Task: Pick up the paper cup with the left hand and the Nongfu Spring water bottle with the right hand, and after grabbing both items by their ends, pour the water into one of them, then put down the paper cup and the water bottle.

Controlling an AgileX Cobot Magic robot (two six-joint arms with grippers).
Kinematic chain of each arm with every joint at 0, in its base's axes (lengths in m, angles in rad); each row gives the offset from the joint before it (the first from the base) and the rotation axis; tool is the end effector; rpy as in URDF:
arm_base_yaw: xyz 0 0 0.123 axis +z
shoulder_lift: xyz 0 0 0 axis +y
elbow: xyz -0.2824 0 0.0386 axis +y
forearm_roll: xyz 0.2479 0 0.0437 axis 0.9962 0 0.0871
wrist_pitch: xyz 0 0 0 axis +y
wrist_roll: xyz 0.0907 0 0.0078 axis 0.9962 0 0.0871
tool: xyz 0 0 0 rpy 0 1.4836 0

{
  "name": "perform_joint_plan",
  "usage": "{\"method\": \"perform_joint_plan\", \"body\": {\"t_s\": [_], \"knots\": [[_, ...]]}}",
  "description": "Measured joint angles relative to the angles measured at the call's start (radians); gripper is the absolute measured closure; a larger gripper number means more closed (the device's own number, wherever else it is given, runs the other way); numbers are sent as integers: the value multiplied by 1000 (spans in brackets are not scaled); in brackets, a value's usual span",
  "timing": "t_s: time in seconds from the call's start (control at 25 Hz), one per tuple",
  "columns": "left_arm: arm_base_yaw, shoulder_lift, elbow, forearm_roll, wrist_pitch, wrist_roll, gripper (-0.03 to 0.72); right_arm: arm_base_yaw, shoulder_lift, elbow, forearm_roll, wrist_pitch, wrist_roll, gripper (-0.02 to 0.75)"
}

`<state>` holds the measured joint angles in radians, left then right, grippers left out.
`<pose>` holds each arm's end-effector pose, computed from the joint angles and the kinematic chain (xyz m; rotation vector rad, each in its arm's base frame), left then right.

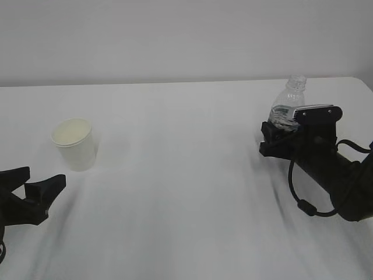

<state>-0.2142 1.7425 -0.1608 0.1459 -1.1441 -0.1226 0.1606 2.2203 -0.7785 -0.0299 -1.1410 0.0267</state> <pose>0.2045 -0.0568 0.1149 0.2362 1.9200 -0.3123 0.3606 0.0609 0.0649 -0.1502 1.7806 0.1500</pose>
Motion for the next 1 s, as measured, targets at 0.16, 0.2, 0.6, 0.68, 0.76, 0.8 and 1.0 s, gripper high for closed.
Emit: {"method": "perform_joint_plan", "body": {"t_s": [0.16,0.2,0.6,0.68,0.76,0.8,1.0], "knots": [[0,0,0,0,0,0,113,0,0,0,0,0,0,313],[0,0,0,0,0,0,113,0,0,0,0,0,0,324],[0,0,0,0,0,0,114,0,0,0,-2,0,-2,384],[0,0,0,0,0,0,113,0,0,5,-4,0,-5,384],[0,0,0,0,0,0,113,0,-15,17,-5,5,-11,384],[0,0,0,0,0,0,113,0,-24,27,-8,12,-16,384],[0,0,0,0,0,0,113,0,-110,79,-16,25,-39,384]]}}
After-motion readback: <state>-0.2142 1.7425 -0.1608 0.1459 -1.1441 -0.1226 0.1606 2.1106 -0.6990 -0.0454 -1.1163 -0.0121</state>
